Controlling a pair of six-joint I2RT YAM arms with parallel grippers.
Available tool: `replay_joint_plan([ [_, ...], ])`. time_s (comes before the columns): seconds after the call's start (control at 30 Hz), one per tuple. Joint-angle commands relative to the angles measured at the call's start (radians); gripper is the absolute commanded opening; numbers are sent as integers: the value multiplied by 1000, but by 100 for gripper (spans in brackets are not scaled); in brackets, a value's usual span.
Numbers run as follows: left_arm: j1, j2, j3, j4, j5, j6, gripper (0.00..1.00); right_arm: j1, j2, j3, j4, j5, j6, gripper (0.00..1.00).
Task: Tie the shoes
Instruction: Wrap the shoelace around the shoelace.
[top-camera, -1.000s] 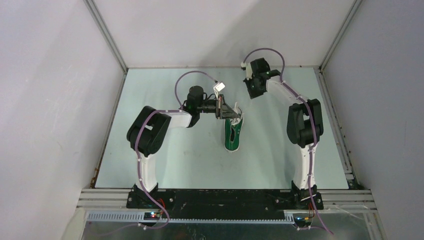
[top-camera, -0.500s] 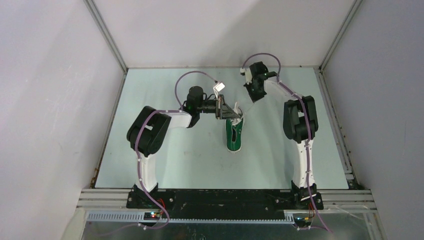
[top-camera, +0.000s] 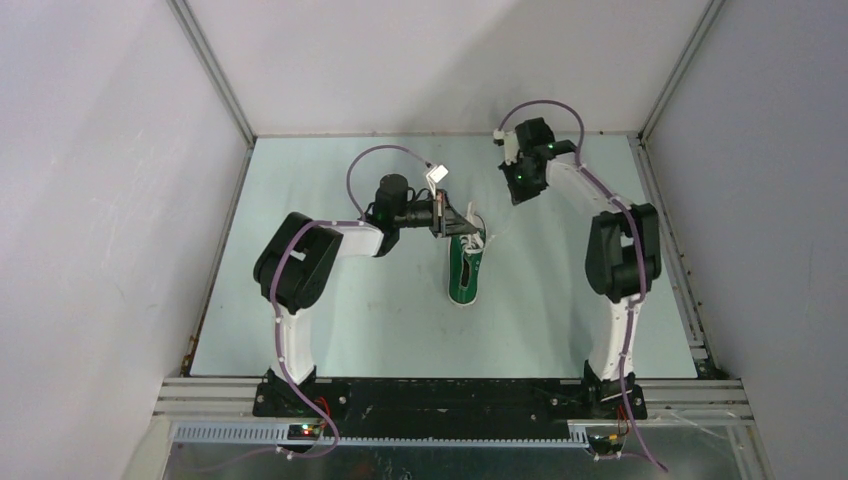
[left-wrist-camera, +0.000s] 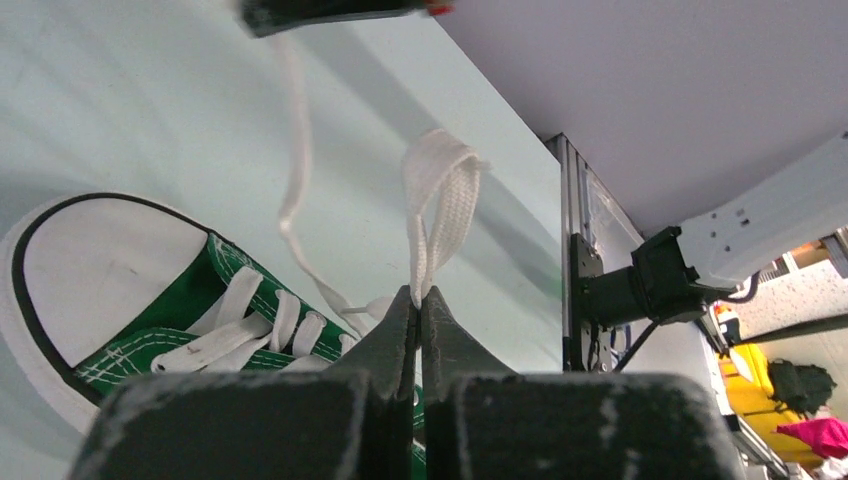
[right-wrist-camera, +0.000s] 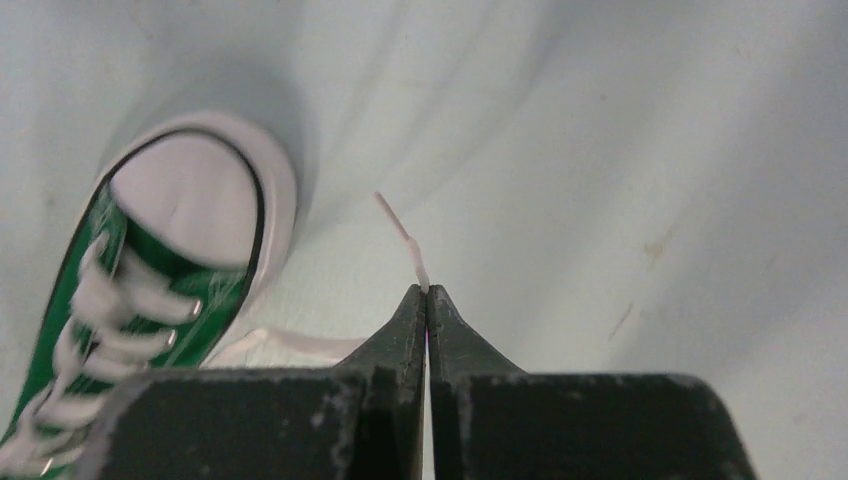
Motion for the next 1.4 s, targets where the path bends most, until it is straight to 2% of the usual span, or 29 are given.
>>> replay_joint_plan([
  [0.0, 16, -48, 20, 41, -74, -22, 0, -5, -195, -102, -42, -61, 40, 0],
  [0.2, 16, -50, 31, -11, -109, 1, 0, -9, -325, -188, -98, -124, 61, 0],
  [0.47, 13, -63, 30, -70, -57, 116, 0, -29, -352, -106, -117, -218, 123, 0],
  [0.73, -3, -74, 43, -123, 81, 272, 0, -12, -160, 82, -40, -207, 84, 0],
  [0.87, -14, -72, 53, -157, 84, 301, 0, 28, -31, 209, -16, -268, 107, 0],
  [1.0, -21, -72, 60, -180, 79, 308, 0, 68, 6, 288, -6, -391, 135, 0],
  [1.1, -21, -69, 64, -184, 81, 290, 0, 82, -21, 254, 4, -496, 184, 0],
  [1.3, -19, -45, 62, -152, 62, 173, 0, 56, -137, 48, 103, -769, 365, 0],
  [1.37, -19, -34, 58, -118, 61, 127, 0, 51, -161, -19, 131, -817, 423, 0],
])
